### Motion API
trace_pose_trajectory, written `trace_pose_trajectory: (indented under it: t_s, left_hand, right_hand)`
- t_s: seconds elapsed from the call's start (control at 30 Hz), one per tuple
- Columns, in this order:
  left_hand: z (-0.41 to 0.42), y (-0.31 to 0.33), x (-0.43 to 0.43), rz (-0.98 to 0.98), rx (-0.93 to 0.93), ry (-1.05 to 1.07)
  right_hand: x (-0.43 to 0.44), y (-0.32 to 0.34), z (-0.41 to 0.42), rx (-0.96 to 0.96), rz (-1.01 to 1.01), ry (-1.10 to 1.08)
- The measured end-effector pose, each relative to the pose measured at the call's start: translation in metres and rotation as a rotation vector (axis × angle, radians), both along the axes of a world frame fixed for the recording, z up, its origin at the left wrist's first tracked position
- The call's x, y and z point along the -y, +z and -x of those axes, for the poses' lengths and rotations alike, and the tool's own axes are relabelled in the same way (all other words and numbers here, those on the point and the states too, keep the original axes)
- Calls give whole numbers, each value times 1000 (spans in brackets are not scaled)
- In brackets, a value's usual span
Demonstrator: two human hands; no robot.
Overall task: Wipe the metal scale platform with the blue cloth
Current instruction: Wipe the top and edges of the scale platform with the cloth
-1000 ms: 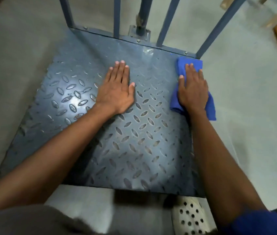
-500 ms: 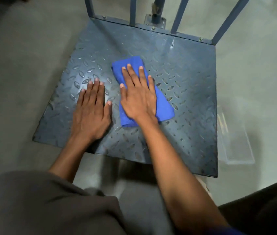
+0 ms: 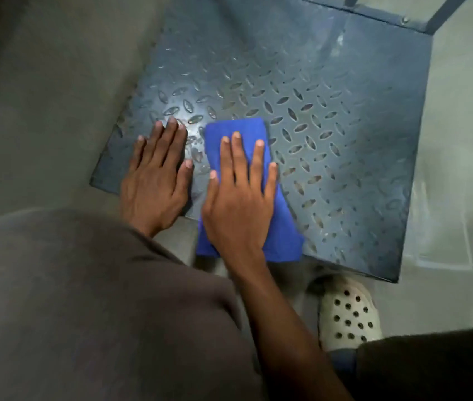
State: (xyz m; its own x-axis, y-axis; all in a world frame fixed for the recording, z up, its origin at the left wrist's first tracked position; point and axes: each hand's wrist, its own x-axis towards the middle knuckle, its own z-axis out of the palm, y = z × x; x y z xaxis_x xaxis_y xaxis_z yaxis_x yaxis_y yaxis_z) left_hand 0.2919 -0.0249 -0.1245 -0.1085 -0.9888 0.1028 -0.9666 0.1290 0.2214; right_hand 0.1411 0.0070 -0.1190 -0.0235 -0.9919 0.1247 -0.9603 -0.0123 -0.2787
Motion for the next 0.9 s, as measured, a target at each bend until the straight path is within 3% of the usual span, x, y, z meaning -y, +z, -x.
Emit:
trace_pose_trajectory:
  t_s: [0.17,0.3,0.43,0.53,0.67,0.77,0.9]
  left_hand:
    - [-45,-2,-14,48,-1,215]
    - [-68,-7,-21,65,-155,184]
    - [-86,-12,-24,49,-654,180]
    - [-92,-5,-26,24,-917,248]
    - [-81,-4,-28,67,-924,243]
    - [-78,-11,-35,91,-844,261]
    - [-85,-12,-36,114,-496,143]
  right_hand:
    - [87,7,-37,-36,-20,364]
    - [104,7,-34,-51,7,299]
    - [24,-2,-44,-58,17,647]
    - [58,-3,-36,-52,21,729]
    - [107,8,-48,-53,-6,466]
    - [63,1,-55,-89,13,635]
    - [48,-4,-13,-81,18,673]
